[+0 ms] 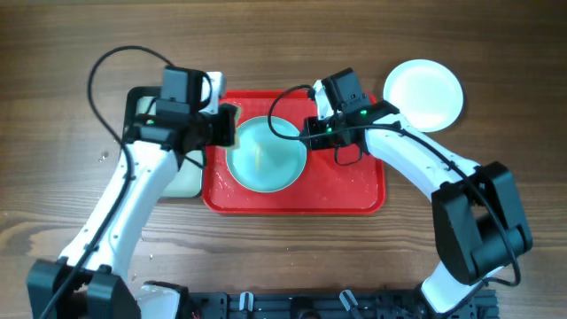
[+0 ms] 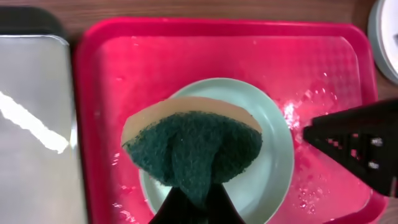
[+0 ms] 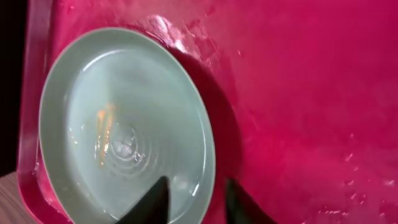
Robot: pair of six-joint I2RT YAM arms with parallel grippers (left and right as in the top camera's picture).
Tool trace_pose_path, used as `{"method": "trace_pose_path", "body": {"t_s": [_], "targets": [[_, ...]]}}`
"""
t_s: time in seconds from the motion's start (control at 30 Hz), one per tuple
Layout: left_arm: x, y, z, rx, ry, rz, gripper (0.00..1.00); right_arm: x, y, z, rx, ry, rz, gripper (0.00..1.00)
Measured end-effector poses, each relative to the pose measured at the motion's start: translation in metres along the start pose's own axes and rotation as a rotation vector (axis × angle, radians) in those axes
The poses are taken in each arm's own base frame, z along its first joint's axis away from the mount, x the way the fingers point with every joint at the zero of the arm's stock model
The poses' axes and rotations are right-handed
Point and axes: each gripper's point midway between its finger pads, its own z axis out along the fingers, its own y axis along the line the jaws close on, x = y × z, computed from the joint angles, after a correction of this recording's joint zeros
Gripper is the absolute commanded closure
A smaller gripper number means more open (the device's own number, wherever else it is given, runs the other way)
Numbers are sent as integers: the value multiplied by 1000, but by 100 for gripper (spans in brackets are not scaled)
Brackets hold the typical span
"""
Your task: Clean dirty plates on tray and stack at the side
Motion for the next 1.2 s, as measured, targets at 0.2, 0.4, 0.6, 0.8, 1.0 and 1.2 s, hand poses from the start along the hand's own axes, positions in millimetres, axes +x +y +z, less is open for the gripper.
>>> {"method": "trace_pose_path", "body": {"t_s": [0.2, 0.4, 0.6, 0.8, 1.0, 1.2], "targets": [[13, -15, 22, 16, 64, 36, 96, 6, -4, 7, -4, -9, 39, 76], [23, -10, 40, 4, 118, 26, 96, 7, -7, 12, -6, -15, 80, 82], [26, -10, 44, 3, 134, 27, 96, 17, -4, 28, -4, 20, 96, 96], [23, -11, 45, 6, 122, 30, 96, -2, 2, 28, -34, -56, 120, 96], [24, -12, 45, -1, 121, 16, 96, -6, -3, 28, -9, -75, 221, 96], [29, -2, 44, -69, 134, -99, 96, 4, -6, 31, 9, -42, 236, 76]]}}
